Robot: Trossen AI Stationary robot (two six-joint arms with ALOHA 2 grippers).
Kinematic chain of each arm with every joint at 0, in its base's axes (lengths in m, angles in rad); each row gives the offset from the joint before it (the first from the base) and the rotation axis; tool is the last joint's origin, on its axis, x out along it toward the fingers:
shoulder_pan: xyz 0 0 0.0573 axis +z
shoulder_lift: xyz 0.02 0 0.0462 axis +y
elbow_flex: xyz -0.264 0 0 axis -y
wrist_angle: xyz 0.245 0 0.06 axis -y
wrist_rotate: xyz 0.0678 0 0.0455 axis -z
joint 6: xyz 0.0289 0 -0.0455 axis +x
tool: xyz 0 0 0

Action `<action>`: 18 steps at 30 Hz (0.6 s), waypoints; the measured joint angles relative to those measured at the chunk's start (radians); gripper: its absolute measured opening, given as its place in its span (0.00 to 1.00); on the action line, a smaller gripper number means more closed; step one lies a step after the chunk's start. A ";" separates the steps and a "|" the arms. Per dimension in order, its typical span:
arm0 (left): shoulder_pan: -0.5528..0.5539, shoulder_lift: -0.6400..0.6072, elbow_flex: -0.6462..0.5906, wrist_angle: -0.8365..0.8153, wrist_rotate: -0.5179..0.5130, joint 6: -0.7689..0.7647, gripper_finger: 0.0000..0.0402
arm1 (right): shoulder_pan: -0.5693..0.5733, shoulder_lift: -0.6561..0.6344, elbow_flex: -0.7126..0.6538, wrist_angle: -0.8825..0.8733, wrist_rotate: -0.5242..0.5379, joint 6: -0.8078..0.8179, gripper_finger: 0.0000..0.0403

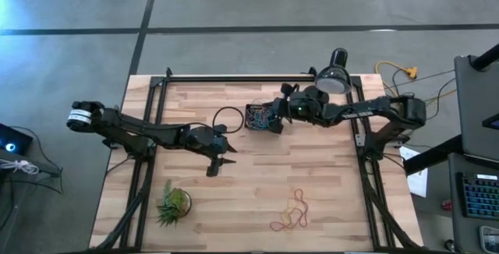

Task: Pick and place rubber bands into bin
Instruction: Put the blue rubber band into the basket

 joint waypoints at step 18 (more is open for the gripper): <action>0.000 0.000 0.000 0.000 0.000 -0.025 0.40 | -0.032 0.236 0.077 -0.067 -0.085 0.078 0.02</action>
